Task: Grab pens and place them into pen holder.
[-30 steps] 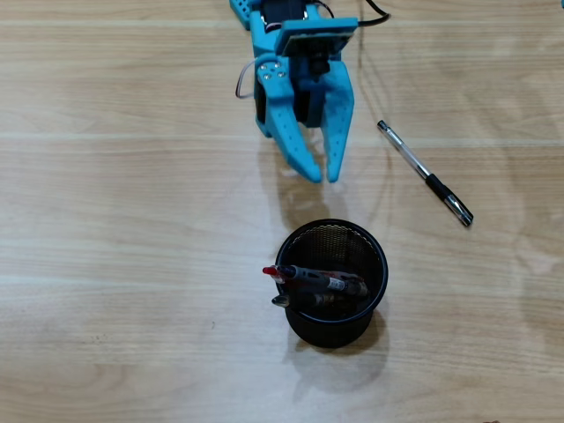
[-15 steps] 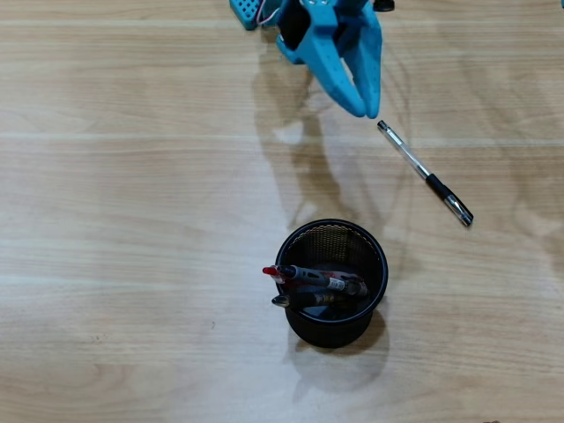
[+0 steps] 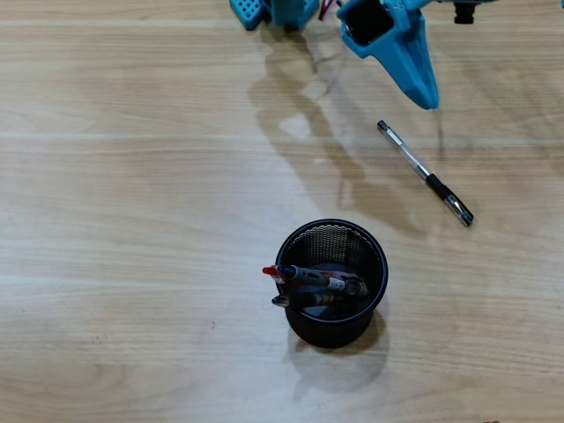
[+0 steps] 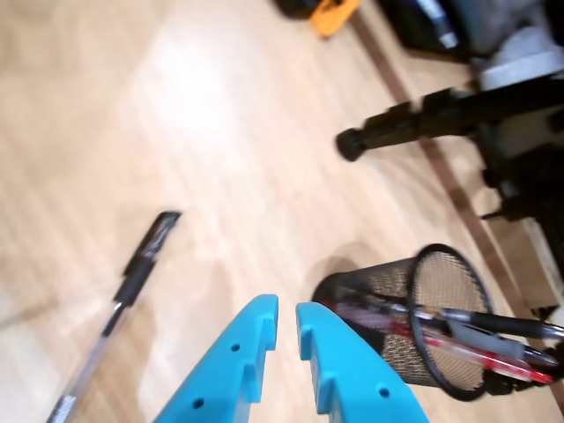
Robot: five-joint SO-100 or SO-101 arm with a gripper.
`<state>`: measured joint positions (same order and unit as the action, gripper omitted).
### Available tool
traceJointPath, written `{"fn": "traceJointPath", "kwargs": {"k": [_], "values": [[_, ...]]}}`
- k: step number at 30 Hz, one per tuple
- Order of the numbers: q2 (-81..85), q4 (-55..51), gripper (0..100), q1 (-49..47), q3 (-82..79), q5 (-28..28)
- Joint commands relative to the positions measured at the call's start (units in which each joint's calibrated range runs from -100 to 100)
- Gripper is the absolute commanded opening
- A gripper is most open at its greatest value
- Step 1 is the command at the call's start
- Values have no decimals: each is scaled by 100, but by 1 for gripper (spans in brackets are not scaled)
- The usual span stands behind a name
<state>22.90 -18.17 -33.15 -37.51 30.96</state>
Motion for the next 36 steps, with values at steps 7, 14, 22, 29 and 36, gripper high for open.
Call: {"fn": "traceJointPath", "kwargs": {"k": [7, 14, 22, 29, 36], "values": [[-749, -237, 3, -520, -3, -40], [-1253, -185, 3, -829, 51, 422], [-1631, -254, 3, -820, -12, 1534], [-1824, -254, 3, -593, -12, 1793], [-2017, -1184, 13, -411, 384, 2103]]}}
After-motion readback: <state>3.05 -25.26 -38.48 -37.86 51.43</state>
